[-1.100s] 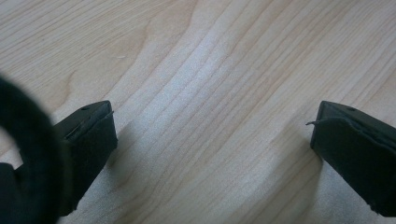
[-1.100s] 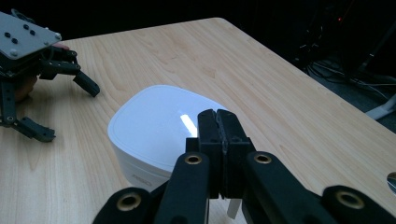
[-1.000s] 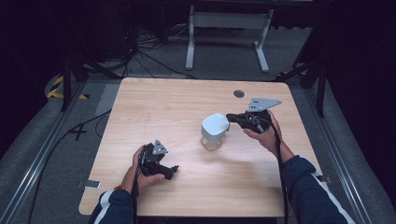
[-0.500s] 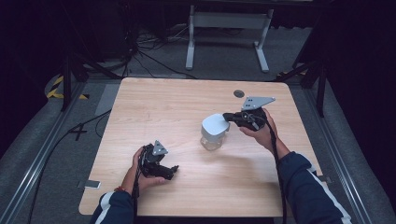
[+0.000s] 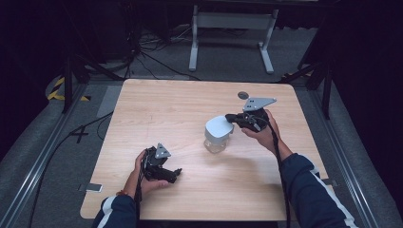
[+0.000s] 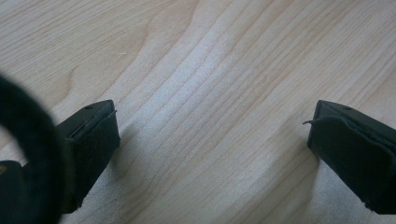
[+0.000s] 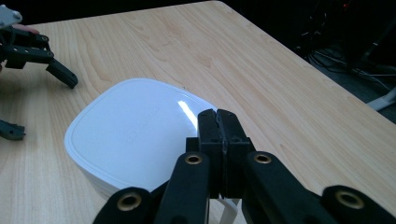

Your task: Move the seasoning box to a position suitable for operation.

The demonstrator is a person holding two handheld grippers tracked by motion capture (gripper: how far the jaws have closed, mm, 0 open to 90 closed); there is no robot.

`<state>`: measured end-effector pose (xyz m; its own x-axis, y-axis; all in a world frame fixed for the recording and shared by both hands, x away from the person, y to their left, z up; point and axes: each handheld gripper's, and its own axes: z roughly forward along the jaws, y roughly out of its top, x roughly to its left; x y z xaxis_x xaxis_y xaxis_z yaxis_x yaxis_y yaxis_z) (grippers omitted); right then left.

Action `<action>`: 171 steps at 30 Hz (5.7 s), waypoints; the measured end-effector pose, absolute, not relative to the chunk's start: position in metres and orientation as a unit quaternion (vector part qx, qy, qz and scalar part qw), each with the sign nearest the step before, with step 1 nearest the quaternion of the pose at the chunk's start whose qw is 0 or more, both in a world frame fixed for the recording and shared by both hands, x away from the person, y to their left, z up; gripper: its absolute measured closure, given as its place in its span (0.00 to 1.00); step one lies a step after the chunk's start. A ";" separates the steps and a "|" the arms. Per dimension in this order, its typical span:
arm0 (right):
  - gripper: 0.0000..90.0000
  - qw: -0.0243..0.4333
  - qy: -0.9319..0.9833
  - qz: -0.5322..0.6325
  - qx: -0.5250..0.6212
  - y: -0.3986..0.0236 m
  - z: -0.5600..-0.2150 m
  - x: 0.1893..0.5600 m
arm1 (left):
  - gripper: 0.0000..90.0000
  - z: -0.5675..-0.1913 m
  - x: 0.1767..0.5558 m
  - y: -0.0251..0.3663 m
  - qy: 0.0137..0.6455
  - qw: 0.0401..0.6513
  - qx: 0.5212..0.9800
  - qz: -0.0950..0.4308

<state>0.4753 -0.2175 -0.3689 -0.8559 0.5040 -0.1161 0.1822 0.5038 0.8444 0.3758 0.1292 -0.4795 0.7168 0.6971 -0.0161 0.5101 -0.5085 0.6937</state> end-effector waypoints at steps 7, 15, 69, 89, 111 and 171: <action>1.00 0.172 0.847 0.459 0.205 -0.217 -0.370 0.476 | 0.06 -0.477 0.374 0.129 0.349 0.349 0.860 0.133; 1.00 0.172 0.845 0.461 0.210 -0.216 -0.370 0.477 | 0.37 -0.459 0.380 0.111 0.323 0.375 0.854 0.161; 1.00 0.187 0.839 0.460 0.221 -0.220 -0.372 0.475 | 0.93 -0.393 0.416 0.044 0.273 0.440 0.831 0.204; 1.00 0.183 0.838 0.462 0.225 -0.223 -0.372 0.475 | 1.00 -0.395 0.420 0.041 0.267 0.423 0.841 0.206; 1.00 0.184 0.840 0.458 0.223 -0.225 -0.373 0.474 | 0.99 -0.380 0.424 0.030 0.260 0.421 0.843 0.210; 1.00 0.195 0.845 0.427 0.255 -0.297 -0.375 0.417 | 0.98 -0.348 0.446 0.016 0.210 0.419 0.856 0.216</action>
<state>0.4165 -0.2970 -0.3751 -0.7935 0.5980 -0.1125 0.2647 0.5057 0.8211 0.4461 0.0155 -0.3485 0.8188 0.5402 0.1942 0.1779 -0.5604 0.8089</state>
